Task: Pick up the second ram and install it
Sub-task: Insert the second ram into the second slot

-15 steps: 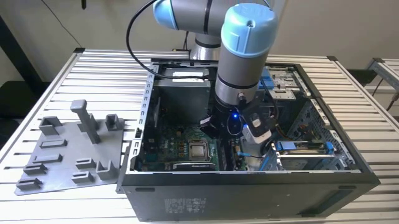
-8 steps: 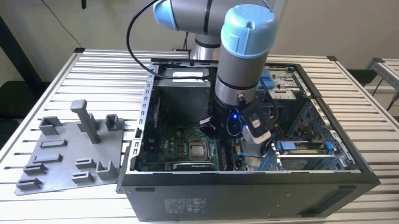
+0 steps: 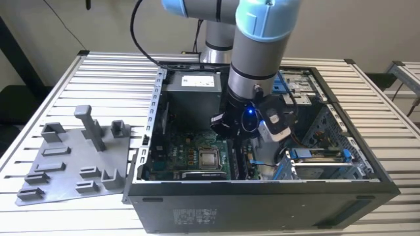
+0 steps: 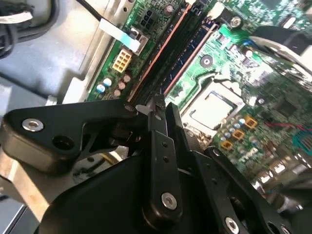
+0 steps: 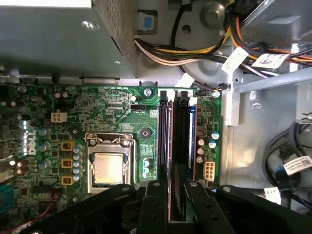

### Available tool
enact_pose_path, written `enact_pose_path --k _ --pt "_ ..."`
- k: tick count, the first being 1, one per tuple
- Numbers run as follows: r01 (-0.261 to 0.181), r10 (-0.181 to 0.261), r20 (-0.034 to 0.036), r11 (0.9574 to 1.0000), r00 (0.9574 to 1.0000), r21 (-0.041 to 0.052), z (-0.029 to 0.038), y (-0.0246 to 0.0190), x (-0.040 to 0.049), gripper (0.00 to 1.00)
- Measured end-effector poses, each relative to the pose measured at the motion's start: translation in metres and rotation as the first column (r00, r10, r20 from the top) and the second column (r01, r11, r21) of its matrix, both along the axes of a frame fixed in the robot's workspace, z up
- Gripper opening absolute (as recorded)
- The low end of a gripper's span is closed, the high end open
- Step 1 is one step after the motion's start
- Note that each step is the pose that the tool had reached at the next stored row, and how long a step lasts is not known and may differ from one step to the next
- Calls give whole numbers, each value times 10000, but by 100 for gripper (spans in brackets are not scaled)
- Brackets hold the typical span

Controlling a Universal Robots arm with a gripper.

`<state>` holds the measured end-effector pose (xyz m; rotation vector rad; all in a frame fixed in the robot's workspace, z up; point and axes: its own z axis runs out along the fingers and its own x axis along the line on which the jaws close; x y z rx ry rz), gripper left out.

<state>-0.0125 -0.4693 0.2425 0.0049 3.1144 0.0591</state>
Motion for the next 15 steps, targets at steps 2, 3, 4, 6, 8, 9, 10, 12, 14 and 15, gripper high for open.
enact_pose_path --k 2,3,4,6,8,9,10,12,14,15 --pt "-2 2 -15 10000 10000 4 40 1 1 22" --pt "-1 1 -27 10000 10000 4 40 0 1 22" --pt "0 0 -41 10000 10000 4 40 0 0 22" --pt "0 0 -66 10000 10000 3 40 0 0 13" --pt "0 0 -93 10000 10000 1 41 0 0 11" --pt "0 0 -105 10000 9999 2 41 0 0 11" --pt "0 0 -118 10000 9999 0 41 0 0 11" --pt "0 0 -143 10000 9999 1 41 0 0 11" --pt "0 0 -169 10000 9999 2 41 0 0 11" --pt "-1 1 -181 10000 9998 1 41 0 0 11"
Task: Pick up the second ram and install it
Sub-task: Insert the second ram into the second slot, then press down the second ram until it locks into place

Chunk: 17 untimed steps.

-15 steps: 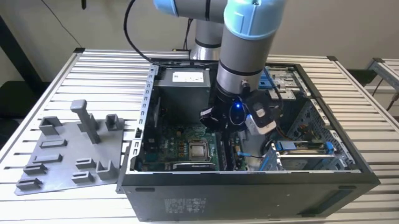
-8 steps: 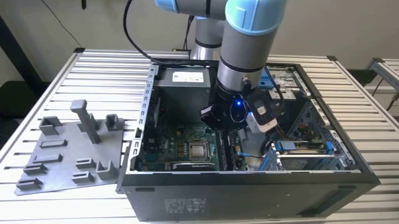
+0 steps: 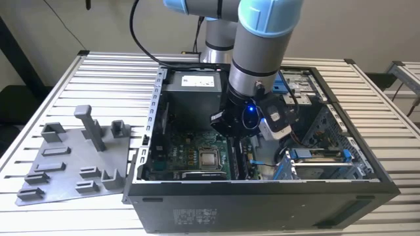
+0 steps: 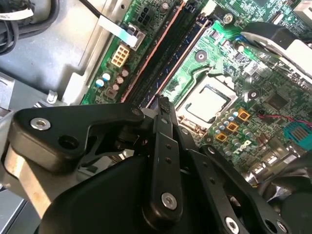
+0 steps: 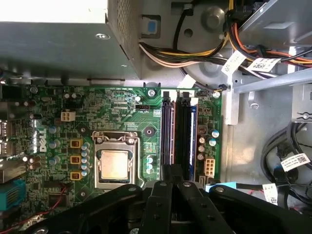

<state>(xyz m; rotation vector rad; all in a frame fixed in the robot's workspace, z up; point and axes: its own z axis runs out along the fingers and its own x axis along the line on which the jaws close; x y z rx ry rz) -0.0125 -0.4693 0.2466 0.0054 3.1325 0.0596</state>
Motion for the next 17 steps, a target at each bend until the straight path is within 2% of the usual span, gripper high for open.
enact_pose_path --k 8,14,17 --pt "0 0 -98 10000 10000 1 0 0 0 11" --pt "-20 20 -98 10000 9999 2 -1 0 0 11" --pt "-294 294 -98 9996 9995 30 -1 0 1 11"
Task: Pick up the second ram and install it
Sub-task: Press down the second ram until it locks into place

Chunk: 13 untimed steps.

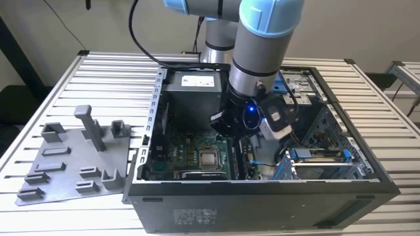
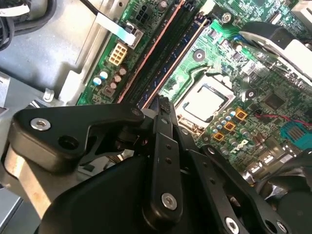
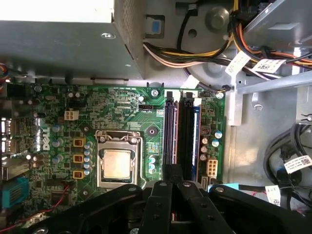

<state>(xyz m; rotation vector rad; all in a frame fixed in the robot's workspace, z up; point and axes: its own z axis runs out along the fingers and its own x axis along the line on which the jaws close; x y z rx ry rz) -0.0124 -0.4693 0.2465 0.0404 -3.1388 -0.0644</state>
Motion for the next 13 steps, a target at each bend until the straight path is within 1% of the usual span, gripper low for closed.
enact_pose_path --k 2,3,6,7,9,12,13 --pt "-287 287 4 9996 9996 22 0 0 0 11" --pt "-448 448 19 9990 9990 29 0 0 0 11" --pt "-901 901 116 9959 9959 34 0 0 0 11" --pt "-1052 1051 160 9944 9943 32 -1 0 0 11" --pt "-1337 1336 275 9910 9906 18 0 0 0 11" --pt "-1729 1728 463 9849 9839 -11 0 0 0 11" --pt "-1878 1876 504 9822 9810 -17 0 0 0 11"
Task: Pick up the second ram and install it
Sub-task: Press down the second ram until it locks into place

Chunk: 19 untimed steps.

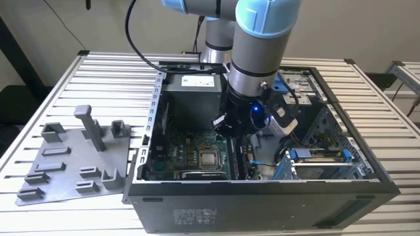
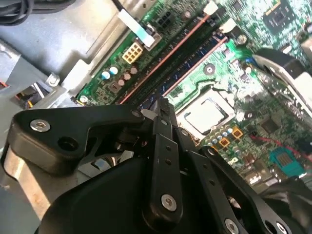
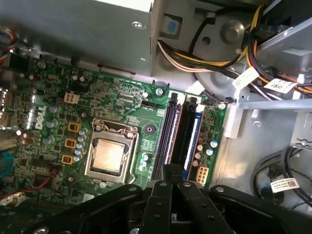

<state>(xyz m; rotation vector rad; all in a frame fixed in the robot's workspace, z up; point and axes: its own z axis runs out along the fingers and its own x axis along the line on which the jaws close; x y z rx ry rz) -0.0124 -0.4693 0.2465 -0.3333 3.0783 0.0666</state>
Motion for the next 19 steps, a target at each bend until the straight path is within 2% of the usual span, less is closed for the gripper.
enact_pose_path --k 4,6,9,11,14,19 --pt "-725 725 24 9974 9974 -2 1 0 -1 11" --pt "-1083 1083 24 9941 9941 -1 0 0 -1 11" --pt "-1618 1618 28 9868 9868 -2 0 0 -1 11" --pt "-1972 1972 31 9804 9804 -2 0 0 0 11" --pt "-2514 2514 40 9679 9679 -4 0 0 -1 11" --pt "-3362 3362 109 9418 9417 -26 -1 0 0 11"
